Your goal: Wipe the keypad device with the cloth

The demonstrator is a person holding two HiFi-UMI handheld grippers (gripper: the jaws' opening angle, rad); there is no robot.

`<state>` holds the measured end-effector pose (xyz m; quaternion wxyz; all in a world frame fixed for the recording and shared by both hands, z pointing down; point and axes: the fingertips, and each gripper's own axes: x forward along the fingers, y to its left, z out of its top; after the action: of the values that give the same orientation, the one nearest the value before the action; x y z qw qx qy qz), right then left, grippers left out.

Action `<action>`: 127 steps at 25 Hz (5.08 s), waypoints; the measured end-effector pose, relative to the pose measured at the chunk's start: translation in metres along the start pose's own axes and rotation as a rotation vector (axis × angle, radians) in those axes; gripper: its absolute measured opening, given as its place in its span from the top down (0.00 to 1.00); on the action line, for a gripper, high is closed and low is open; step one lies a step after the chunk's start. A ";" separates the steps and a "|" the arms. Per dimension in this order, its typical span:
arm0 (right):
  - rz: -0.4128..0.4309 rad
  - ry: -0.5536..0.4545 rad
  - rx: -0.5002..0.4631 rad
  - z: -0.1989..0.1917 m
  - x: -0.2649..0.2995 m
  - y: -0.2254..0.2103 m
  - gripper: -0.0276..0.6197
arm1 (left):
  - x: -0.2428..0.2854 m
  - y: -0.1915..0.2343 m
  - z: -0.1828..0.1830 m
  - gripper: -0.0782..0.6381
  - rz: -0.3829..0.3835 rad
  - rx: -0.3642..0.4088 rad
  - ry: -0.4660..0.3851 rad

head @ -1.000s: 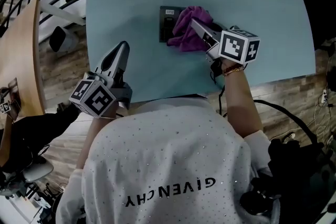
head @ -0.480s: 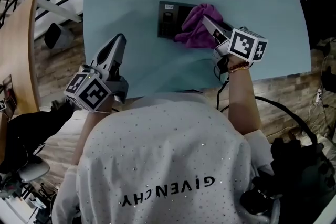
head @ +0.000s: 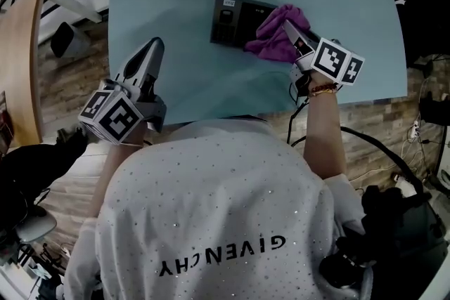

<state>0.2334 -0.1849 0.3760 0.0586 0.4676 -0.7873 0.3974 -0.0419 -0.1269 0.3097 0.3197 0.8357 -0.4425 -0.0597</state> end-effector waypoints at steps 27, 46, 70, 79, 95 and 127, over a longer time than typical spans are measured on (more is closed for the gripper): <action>0.220 0.205 -0.243 -0.042 0.093 0.108 0.89 | -0.012 0.021 0.004 0.89 0.103 -0.045 -0.077; 0.152 0.188 -0.208 -0.040 0.063 0.072 0.89 | 0.036 0.024 -0.015 0.89 0.015 -0.085 0.003; 0.128 0.145 -0.135 -0.046 0.025 0.026 0.89 | 0.064 0.032 -0.067 0.89 0.027 -0.174 0.097; 0.103 0.128 -0.054 -0.048 0.004 -0.008 0.89 | 0.054 0.032 -0.092 0.89 0.149 -0.044 0.270; -0.235 -0.092 -0.003 -0.052 -0.002 0.014 0.89 | 0.053 0.040 -0.084 0.89 -0.111 0.014 0.311; -0.157 0.070 -0.048 -0.083 0.060 0.060 0.89 | 0.078 0.032 -0.080 0.89 -0.256 0.070 0.367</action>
<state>0.1302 -0.1551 0.4258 0.1284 0.5122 -0.7551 0.3886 0.0135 -0.1618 0.4062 0.3556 0.8925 -0.2690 0.0684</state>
